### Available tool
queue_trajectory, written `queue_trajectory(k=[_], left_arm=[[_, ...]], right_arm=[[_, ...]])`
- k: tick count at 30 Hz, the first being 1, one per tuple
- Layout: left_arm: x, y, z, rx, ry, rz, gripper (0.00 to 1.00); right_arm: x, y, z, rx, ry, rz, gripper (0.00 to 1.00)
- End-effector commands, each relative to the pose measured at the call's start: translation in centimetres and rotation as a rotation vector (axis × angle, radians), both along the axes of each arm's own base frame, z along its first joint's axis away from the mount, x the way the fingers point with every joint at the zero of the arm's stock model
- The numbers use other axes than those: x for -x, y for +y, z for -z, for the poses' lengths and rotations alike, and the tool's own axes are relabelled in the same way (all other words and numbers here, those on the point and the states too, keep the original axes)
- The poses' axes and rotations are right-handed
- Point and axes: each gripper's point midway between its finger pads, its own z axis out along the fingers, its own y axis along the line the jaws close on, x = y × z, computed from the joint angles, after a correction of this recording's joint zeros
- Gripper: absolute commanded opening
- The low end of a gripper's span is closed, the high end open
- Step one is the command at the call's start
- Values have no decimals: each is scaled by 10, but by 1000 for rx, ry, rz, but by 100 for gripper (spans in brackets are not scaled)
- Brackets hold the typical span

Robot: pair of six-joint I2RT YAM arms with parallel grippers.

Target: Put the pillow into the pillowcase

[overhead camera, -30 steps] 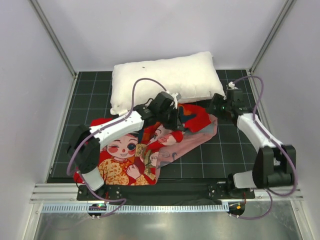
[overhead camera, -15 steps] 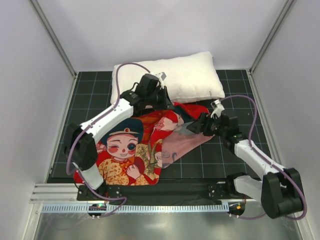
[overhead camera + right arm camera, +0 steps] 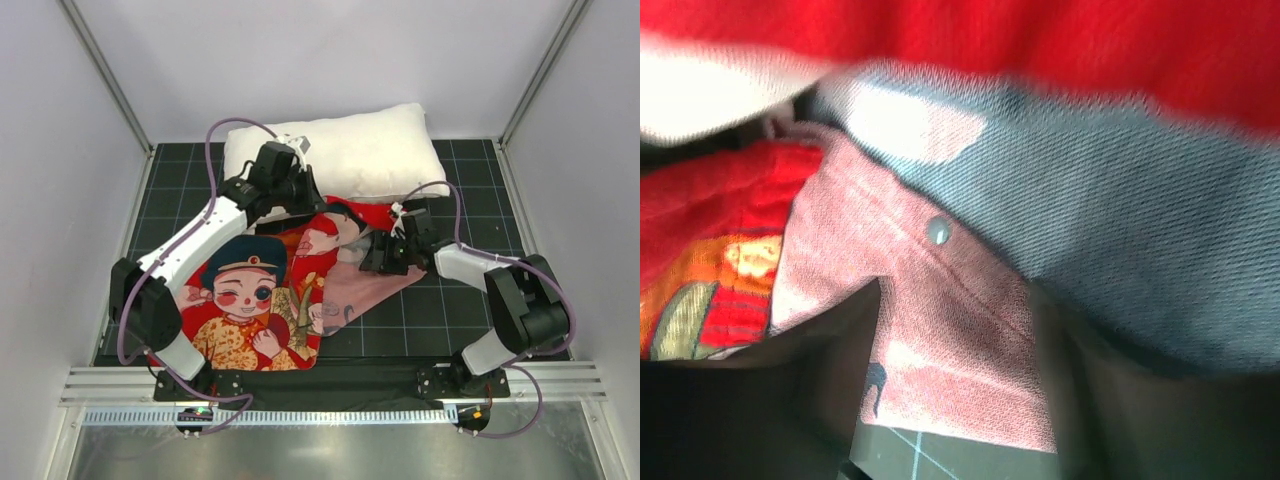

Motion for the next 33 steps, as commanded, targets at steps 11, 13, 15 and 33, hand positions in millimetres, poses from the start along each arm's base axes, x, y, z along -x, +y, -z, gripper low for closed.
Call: queue_trajectory(k=[11, 13, 15, 33], left_arm=[[2, -1, 2, 4, -9, 21, 0], [2, -2, 2, 8, -11, 26, 0], [1, -1, 1, 8, -13, 24, 0], [-64, 52, 24, -132, -95, -201, 0]], right_arm=[[68, -9, -44, -66, -78, -31, 4], [78, -14, -43, -63, -63, -26, 4], [79, -14, -47, -73, -87, -23, 22], [-22, 99, -106, -231, -671, -347, 90]])
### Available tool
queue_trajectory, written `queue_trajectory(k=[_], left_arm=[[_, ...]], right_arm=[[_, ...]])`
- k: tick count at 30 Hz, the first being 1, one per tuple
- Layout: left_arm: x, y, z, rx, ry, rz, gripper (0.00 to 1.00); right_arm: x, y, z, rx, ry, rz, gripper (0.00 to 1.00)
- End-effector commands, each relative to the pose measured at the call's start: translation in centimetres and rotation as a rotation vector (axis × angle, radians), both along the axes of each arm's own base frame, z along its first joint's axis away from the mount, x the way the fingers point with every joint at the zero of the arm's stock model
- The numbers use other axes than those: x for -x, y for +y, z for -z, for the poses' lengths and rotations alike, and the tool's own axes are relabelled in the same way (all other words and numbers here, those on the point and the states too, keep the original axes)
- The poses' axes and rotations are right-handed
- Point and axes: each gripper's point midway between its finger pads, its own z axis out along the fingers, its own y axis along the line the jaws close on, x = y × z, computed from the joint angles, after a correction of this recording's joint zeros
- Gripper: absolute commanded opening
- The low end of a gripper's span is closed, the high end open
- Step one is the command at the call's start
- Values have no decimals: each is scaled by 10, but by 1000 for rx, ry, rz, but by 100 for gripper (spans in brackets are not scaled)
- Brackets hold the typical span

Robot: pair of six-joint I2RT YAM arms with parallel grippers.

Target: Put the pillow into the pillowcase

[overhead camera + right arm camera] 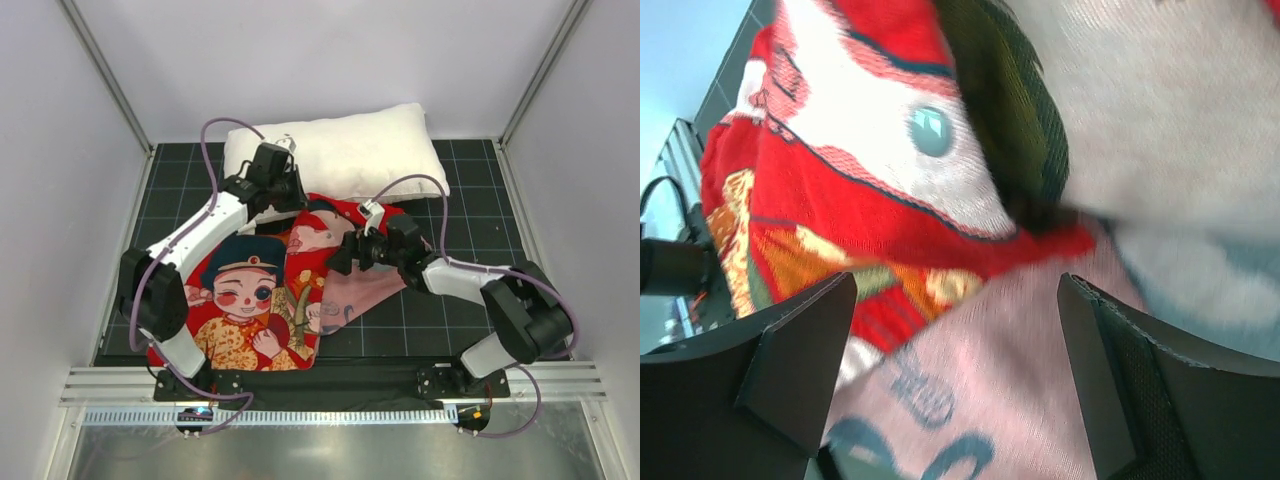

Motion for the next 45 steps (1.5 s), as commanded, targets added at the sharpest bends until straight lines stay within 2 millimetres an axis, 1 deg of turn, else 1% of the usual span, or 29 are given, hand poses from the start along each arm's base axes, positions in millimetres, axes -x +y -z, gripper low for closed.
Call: queue_trajectory(k=[1, 2, 4, 6, 9, 10, 12, 13, 14, 17, 18, 19, 20, 23, 25, 27, 28, 31, 32, 34, 35, 37, 38, 39, 40, 41, 42, 43, 45], left_arm=[[-35, 22, -11, -13, -95, -79, 0], [-39, 26, -9, -13, -97, -88, 0], [-48, 36, -7, -19, -110, -110, 0], [-54, 40, -6, -18, -120, -122, 0], [-61, 48, -5, -12, -131, -142, 0], [-63, 49, -5, -9, -142, -141, 0], [-64, 52, -2, -5, -148, -146, 0], [-67, 49, -5, 9, -169, -140, 0], [-65, 48, 0, 19, -161, -127, 0], [-66, 43, 5, 37, -157, -110, 0], [-66, 41, 7, 40, -153, -104, 0], [-67, 41, 8, 43, -152, -104, 0], [-67, 40, 10, 45, -149, -100, 0], [-66, 38, 15, 49, -138, -93, 0], [-65, 37, 13, 58, -139, -86, 0], [-65, 36, 11, 67, -141, -85, 0], [-63, 35, 10, 72, -142, -80, 0], [-62, 35, 10, 79, -142, -78, 0], [-61, 34, 8, 82, -144, -74, 0], [-60, 34, 7, 86, -144, -70, 0], [-59, 33, 5, 90, -147, -68, 0], [-58, 33, 5, 93, -147, -67, 0], [-57, 33, 4, 96, -145, -65, 0], [-57, 32, 3, 100, -146, -62, 0], [-56, 31, 2, 104, -146, -57, 0], [-53, 29, 1, 117, -141, -49, 0], [-52, 29, 0, 124, -135, -45, 0], [-49, 26, -2, 135, -135, -36, 0], [-43, 21, -7, 159, -132, -17, 0]], right_arm=[[-37, 16, -28, -24, -230, -21, 90], [-43, 20, -33, -30, -250, -26, 90], [-51, 28, -28, -21, -256, -56, 90], [-59, 33, -21, 2, -245, -69, 90], [-63, 40, -12, 5, -226, -111, 89], [-57, 45, -12, -11, -223, -156, 88], [-54, 50, -14, -36, -215, -190, 80], [-50, 52, -15, -50, -200, -205, 78], [-44, 54, -18, -72, -192, -233, 76], [-29, 54, -20, -116, -156, -263, 65], [-26, 54, -23, -129, -158, -269, 63], [-21, 53, -21, -138, -142, -270, 60], [-20, 54, -24, -152, -139, -274, 52], [-13, 55, -26, -166, -110, -299, 40], [-13, 54, -28, -163, -108, -301, 41], [-18, 52, -19, -121, -104, -274, 51], [-21, 51, -14, -96, -85, -263, 58], [-34, 51, -7, -49, -81, -232, 61], [-37, 50, 2, -31, -62, -216, 63], [-47, 49, 9, 4, -58, -185, 63], [-49, 50, 15, 12, -45, -184, 56], [-51, 54, 12, 4, -36, -195, 42], [-46, 56, 10, -13, -26, -219, 28], [-42, 57, 4, -24, -34, -224, 22], [-34, 53, 7, -22, -23, -220, 18], [-30, 51, 4, -26, -23, -208, 11], [-23, 50, -12, -45, -48, -206, 9], [-9, 44, -4, -33, -22, -198, 8], [7, 35, -8, -35, 12, -173, 5]])
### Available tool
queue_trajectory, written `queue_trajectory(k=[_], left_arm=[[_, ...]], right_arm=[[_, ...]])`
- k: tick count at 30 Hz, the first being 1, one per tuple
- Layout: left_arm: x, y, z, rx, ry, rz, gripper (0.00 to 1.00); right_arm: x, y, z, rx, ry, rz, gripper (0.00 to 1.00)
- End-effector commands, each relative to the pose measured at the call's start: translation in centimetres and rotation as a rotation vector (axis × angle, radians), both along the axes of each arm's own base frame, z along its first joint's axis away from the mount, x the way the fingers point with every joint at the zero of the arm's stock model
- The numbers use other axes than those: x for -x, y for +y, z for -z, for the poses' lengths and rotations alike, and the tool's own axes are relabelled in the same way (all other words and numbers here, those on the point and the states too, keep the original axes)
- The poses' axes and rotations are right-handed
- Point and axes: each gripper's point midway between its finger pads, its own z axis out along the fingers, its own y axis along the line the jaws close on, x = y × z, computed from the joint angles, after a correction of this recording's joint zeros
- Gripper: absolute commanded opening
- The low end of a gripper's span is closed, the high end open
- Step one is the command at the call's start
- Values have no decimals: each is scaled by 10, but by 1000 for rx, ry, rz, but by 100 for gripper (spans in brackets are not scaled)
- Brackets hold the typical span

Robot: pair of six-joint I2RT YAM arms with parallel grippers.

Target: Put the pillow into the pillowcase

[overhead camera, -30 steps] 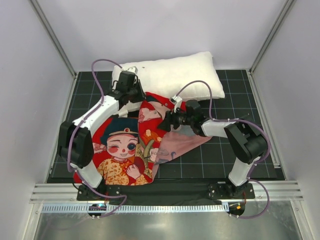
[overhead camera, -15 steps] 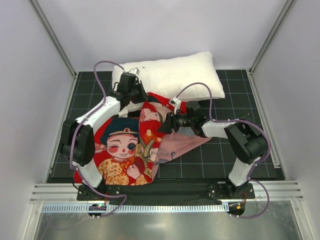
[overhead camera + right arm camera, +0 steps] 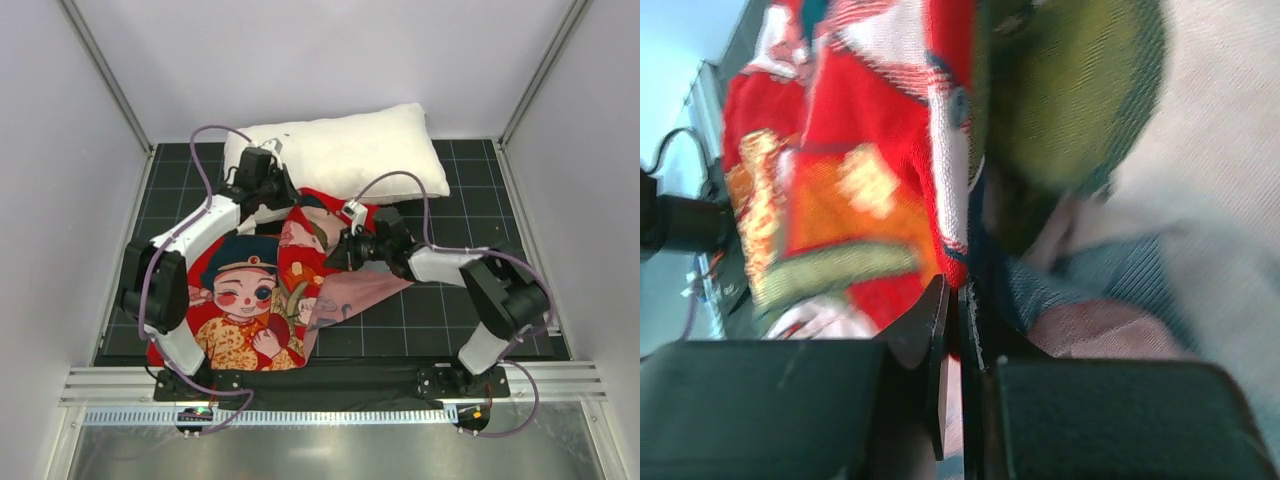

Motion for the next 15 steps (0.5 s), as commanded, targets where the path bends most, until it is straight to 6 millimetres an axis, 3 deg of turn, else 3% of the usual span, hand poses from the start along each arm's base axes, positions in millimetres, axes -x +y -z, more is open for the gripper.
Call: queue_trajectory(k=[1, 5, 9, 10, 11, 13, 14, 15], left_arm=[[8, -15, -38, 84, -81, 50, 0], [26, -36, -47, 113, -80, 100, 0], [55, -72, -51, 131, -71, 181, 0], [66, -84, -49, 129, -68, 204, 0], [71, -89, -48, 128, -65, 210, 0], [81, -100, -46, 130, -57, 225, 0], [90, -108, -44, 130, -47, 243, 0], [95, -113, -44, 138, -39, 247, 0]], right_arm=[[37, -9, -36, -48, -33, 13, 4], [83, -40, -34, 30, 94, 116, 4], [122, -68, -28, 110, 220, 196, 4], [138, -79, -18, 173, 284, 209, 4], [144, -84, -26, 162, 276, 225, 4], [161, -96, -22, 194, 349, 268, 4], [167, -98, -37, 141, 322, 274, 4], [173, -101, -38, 123, 361, 296, 4]])
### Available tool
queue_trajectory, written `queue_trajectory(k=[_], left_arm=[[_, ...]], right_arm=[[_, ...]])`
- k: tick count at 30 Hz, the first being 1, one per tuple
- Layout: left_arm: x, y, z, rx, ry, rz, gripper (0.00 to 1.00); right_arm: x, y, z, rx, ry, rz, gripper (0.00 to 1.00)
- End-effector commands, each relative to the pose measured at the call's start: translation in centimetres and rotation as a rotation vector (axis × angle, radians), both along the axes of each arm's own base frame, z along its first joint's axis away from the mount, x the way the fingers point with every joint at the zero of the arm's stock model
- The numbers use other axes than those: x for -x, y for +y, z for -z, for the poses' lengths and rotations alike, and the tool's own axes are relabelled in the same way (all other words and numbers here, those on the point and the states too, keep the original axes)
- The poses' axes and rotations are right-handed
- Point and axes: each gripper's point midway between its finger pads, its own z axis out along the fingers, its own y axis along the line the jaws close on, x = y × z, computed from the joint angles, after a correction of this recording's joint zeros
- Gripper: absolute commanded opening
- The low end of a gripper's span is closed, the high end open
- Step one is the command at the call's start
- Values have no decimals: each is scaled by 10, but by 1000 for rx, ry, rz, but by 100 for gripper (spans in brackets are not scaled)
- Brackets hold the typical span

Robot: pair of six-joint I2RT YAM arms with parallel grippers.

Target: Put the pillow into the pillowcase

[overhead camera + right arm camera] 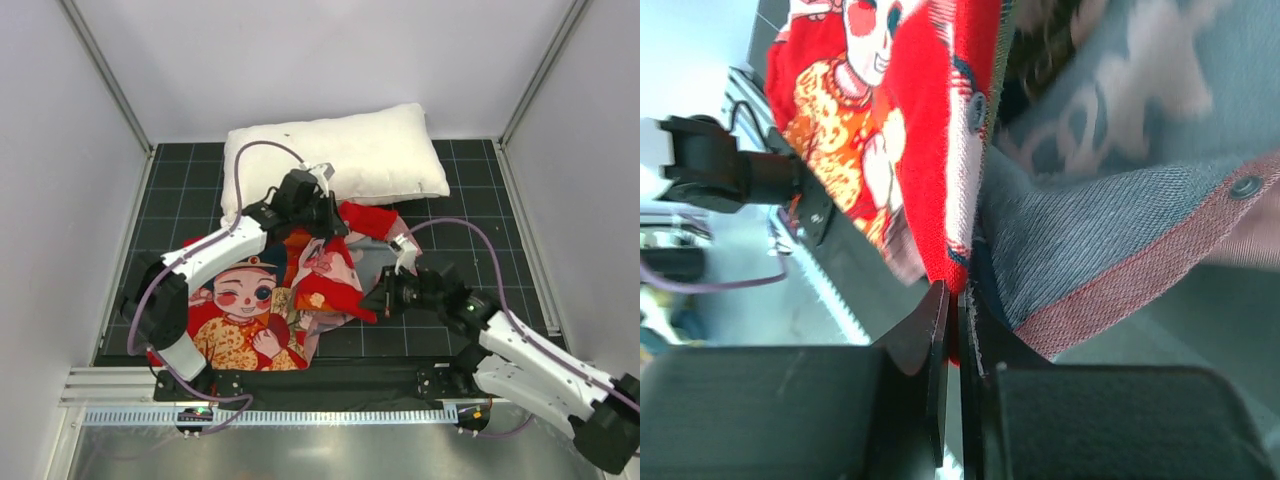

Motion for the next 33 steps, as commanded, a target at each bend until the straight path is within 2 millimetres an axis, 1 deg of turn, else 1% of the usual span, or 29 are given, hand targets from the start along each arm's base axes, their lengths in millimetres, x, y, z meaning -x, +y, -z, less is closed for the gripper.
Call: queue_trajectory(k=[1, 2, 3, 5, 6, 7, 8, 9, 10, 13, 14, 15, 17, 18, 20, 21, 22, 23, 24, 25, 26, 27, 28, 29, 32, 33], left_arm=[[0, -10, -27, 58, -73, -35, 0], [7, -16, -28, 58, -73, -22, 0], [11, -18, -29, 60, -77, -17, 0], [18, -23, -33, 63, -82, -15, 0], [26, -28, -32, 61, -82, 3, 0], [30, -31, -33, 61, -86, 10, 0], [32, -33, -35, 60, -94, 9, 0], [39, -37, -33, 58, -92, 22, 0], [41, -39, -34, 58, -94, 24, 0], [50, -46, -30, 50, -87, 36, 0], [53, -48, -29, 49, -87, 43, 0], [56, -51, -26, 44, -83, 49, 0], [63, -56, -21, 39, -75, 66, 0], [64, -58, -20, 42, -73, 69, 0], [70, -62, -13, 38, -60, 76, 0], [73, -64, -11, 43, -51, 82, 0], [79, -67, -6, 42, -46, 94, 0], [82, -68, -4, 39, -42, 97, 0], [85, -70, -3, 41, -42, 101, 0], [88, -71, 0, 38, -39, 105, 0], [92, -73, 2, 33, -37, 110, 0], [95, -73, 6, 28, -31, 113, 0], [97, -74, 6, 27, -32, 116, 0], [99, -75, 9, 22, -28, 119, 0], [101, -73, 17, 3, -24, 110, 0], [102, -71, 21, -3, -20, 109, 0]], right_arm=[[46, -31, 19, 46, 229, 97, 4], [49, -33, 15, 26, 229, 104, 4], [55, -36, 4, -22, 211, 111, 4], [65, -43, 1, -34, 246, 133, 4], [68, -46, -12, -66, 217, 136, 4], [75, -54, -9, -44, 248, 153, 4], [75, -59, -12, -43, 237, 176, 4], [78, -63, -26, -72, 206, 178, 4], [83, -67, -25, -63, 219, 185, 4], [94, -73, -29, -63, 243, 179, 4], [97, -75, -26, -51, 256, 178, 5], [101, -76, -25, -41, 268, 163, 26], [104, -78, -18, -9, 279, 156, 59], [97, -82, -18, 8, 244, 183, 82], [84, -87, -23, 32, 197, 239, 89], [75, -88, -37, 16, 146, 262, 90], [61, -95, -43, 34, 96, 330, 90], [51, -97, -46, 52, 78, 367, 91], [40, -97, -57, 51, 26, 392, 91], [22, -107, -58, 93, -27, 476, 92], [12, -111, -58, 130, -51, 509, 92], [-7, -120, -54, 229, -75, 581, 93], [-14, -123, -52, 270, -74, 609, 93], [-26, -123, -47, 335, -51, 633, 92], [-46, -119, -45, 338, -31, 673, 92], [-62, -121, -44, 295, -26, 717, 92]])
